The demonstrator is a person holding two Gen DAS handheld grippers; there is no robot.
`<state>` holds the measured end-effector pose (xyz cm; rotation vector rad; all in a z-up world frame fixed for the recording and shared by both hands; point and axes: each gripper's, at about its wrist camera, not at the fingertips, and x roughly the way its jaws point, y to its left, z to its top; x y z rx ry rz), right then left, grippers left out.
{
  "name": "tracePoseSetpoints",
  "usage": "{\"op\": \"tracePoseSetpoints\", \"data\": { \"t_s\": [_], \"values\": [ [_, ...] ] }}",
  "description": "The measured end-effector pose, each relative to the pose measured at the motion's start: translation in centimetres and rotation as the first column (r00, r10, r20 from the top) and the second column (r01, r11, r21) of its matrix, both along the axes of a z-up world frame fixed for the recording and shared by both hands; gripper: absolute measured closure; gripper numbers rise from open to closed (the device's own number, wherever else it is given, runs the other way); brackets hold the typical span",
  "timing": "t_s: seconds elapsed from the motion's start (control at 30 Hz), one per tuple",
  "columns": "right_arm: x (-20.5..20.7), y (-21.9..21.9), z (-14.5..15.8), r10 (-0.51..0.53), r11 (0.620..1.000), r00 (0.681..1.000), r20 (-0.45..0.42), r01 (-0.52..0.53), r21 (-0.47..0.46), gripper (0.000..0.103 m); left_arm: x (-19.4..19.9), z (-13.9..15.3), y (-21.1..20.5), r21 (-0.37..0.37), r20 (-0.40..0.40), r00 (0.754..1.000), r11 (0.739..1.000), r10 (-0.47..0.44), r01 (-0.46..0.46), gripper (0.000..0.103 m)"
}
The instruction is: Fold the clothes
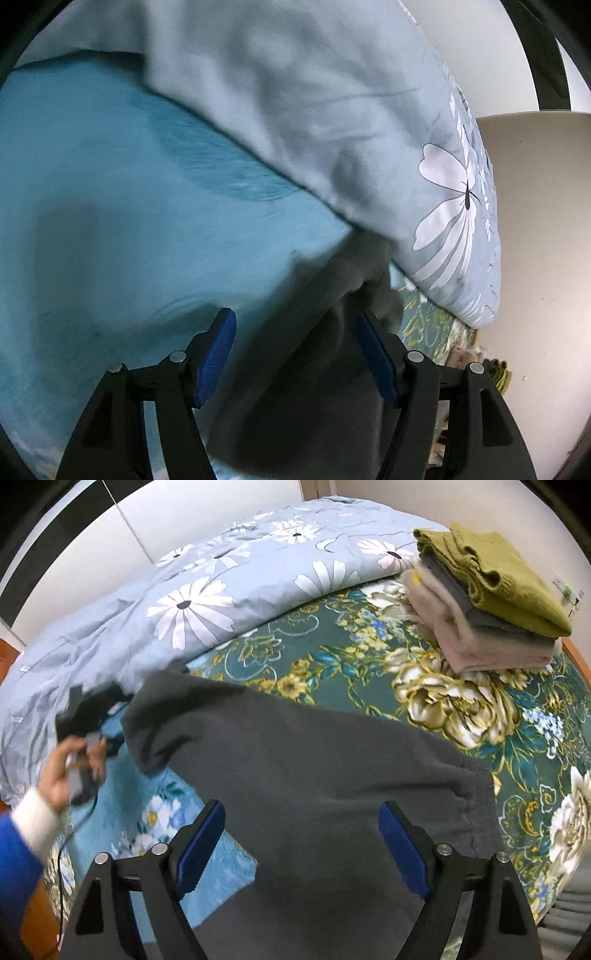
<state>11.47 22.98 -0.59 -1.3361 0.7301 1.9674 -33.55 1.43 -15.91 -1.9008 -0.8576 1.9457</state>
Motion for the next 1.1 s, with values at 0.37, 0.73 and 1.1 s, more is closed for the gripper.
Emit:
{"op": "tracePoseSetpoints", "data": {
  "t_s": [0.37, 0.73, 1.1],
  "values": [
    [2.2, -0.9, 1.1, 0.013, 1.000, 0.999, 0.047, -0.014, 0.010, 0.014, -0.1, 4.0, -0.9, -0.067, -0.132, 0.990, 0.997, -0.043, 0.035, 0.098],
    [-0.2, -4.4, 1.9, 0.061, 0.997, 0.998, -0.034, -0.063, -0.055, 0.012, 13.3, 13.8, -23.9, -0.137, -0.353, 0.905, 0.943, 0.238, -0.302, 0.098],
    [-0.7, -5.9, 2.8, 0.074, 0.992, 0.996, -0.053, -0.079, -0.100, 0.010, 24.7, 5.3, -31.5, -0.298, -0.069, 0.876, 0.829, 0.477, -0.474, 0.099]
  ]
}}
